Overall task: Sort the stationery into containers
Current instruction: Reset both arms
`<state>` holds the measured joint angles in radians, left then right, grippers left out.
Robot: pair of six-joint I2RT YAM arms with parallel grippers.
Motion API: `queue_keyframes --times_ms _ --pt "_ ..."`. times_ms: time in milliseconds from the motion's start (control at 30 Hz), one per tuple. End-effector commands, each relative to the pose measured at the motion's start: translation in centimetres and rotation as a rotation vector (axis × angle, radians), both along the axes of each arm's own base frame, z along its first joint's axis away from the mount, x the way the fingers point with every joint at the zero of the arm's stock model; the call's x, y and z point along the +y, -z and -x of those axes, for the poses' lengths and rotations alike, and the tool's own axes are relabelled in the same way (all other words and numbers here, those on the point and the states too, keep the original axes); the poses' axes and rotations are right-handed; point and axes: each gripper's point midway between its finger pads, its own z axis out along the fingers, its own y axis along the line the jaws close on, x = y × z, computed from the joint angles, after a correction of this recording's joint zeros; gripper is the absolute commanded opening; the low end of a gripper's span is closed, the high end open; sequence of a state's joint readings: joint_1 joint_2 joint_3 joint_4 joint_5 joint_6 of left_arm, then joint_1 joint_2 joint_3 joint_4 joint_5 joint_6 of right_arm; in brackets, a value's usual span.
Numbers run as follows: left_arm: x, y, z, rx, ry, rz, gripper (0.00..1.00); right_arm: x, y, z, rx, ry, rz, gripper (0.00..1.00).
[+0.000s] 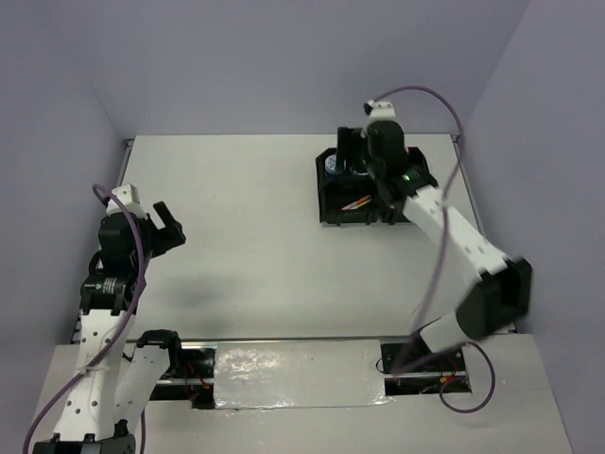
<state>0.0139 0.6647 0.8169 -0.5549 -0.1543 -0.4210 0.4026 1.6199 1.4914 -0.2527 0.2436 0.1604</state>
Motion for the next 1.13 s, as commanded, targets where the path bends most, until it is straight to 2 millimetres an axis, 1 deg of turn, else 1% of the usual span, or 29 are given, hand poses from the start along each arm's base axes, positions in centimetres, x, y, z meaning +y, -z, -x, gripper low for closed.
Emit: queue_keyframes --times_ms 0,33,67,100,133,167,200,233,267,300,333,367,400,433,467,500,533,567,600,633,667,700,767,800,933,1000,1100 --pt "2.1 -1.2 0.0 -0.026 -0.1 -0.035 0.99 -2.3 -4.4 9.2 -0.082 -0.016 -0.055 1.0" --pt "2.3 -1.5 0.1 -0.038 -0.108 -0.036 0.99 -4.1 -4.6 13.1 -0.107 -0.003 -0.069 1.0" --pt "2.5 -1.6 0.1 -0.045 -0.113 -0.041 0.99 -5.0 -4.4 14.8 -0.117 0.009 -0.088 1.0" --pt "2.8 -1.8 0.3 -0.052 -0.127 -0.047 0.99 -5.9 -2.6 16.8 -0.083 0.012 -0.082 1.0" --pt "2.9 -1.9 0.3 -0.054 -0.134 -0.054 0.99 -7.3 -4.9 19.5 -0.16 0.017 -0.126 1.0" --pt "3.2 -2.0 0.5 -0.053 -0.149 -0.061 0.99 -7.9 -4.8 20.8 -0.165 0.023 -0.141 1.0" --pt "3.6 -2.1 0.7 -0.052 -0.17 -0.069 0.99 -8.8 -3.6 22.2 -0.135 0.032 -0.125 1.0" --pt "3.8 -2.3 0.9 -0.056 -0.182 -0.074 0.99 -9.7 -4.5 24.0 -0.172 0.037 -0.142 1.0" --pt "3.9 -2.3 1.0 -0.057 -0.186 -0.076 0.99 -10.4 -4.3 24.8 -0.171 0.045 -0.13 1.0" --pt "3.9 -2.7 1.3 -0.075 -0.186 -0.077 0.99 -11.1 -3.7 25.9 -0.143 0.052 -0.108 1.0" --pt "3.7 -2.9 1.5 -0.082 -0.17 -0.077 0.99 -11.7 -3.9 26.9 -0.157 0.052 -0.111 1.0" --pt "3.4 -3.2 1.7 -0.091 -0.158 -0.073 0.99 -11.8 -4.1 27.7 -0.16 0.046 -0.127 1.0" --pt "3.3 -3.8 2.3 -0.12 -0.156 -0.068 0.99 -12.0 -3.8 28.5 -0.149 0.045 -0.14 1.0" --pt "3.0 -4.1 2.7 -0.128 -0.144 -0.06 0.99 -12.2 -4.3 29.6 -0.177 0.03 -0.168 1.0" --pt "2.9 -4.5 3.2 -0.143 -0.144 -0.054 0.99 -12.2 -4.4 30.2 -0.185 0.017 -0.181 1.0" --pt "2.7 -5.6 3.9 -0.179 -0.14 -0.051 0.99 -12.8 -4.4 31.2 -0.203 0.018 -0.19 1.0" --pt "2.6 -5.6 4.6 -0.17 -0.132 -0.049 0.99 -13.4 -4.6 31.7 -0.215 0.043 -0.21 1.0" --pt "2.5 -6.1 5.1 -0.183 -0.136 -0.045 0.99 -14.0 -4.8 32.1 -0.237 0.065 -0.218 1.0" --pt "2.4 -6.7 5.8 -0.207 -0.132 -0.046 0.99 -14.3 -5.6 32.5 -0.281 0.06 -0.229 1.0" --pt "2.4 -7.6 6.2 -0.227 -0.119 -0.066 0.99 -14.7 -6.4 33.4 -0.339 0.041 -0.217 1.0" --pt "2.5 -7.6 6.8 -0.219 -0.126 -0.072 0.99 -15.1 -6.8 33.8 -0.364 0.043 -0.21 1.0" --pt "2.6 -8.1 7.3 -0.237 -0.132 -0.076 0.99 -16.3 -7.0 34.2 -0.371 0.091 -0.194 1.0" --pt "2.5 -8.1 7.8 -0.239 -0.125 -0.074 0.99 -17.3 -6.5 34.3 -0.355 0.141 -0.172 1.0" --pt "2.5 -8.4 8.1 -0.249 -0.126 -0.076 0.99 -17.4 -6.0 34.3 -0.336 0.149 -0.158 1.0" --pt "2.4 -8.4 8.5 -0.241 -0.118 -0.075 0.99 -17.3 -4.7 33.8 -0.294 0.155 -0.127 1.0" --pt "2.3 -8.4 8.6 -0.244 -0.115 -0.074 0.99 -17.3 -4.5 33.8 -0.29 0.159 -0.131 1.0" --pt "2.3 -8.4 8.5 -0.244 -0.115 -0.074 0.99 -17.2 -4.7 33.7 -0.293 0.152 -0.135 1.0"
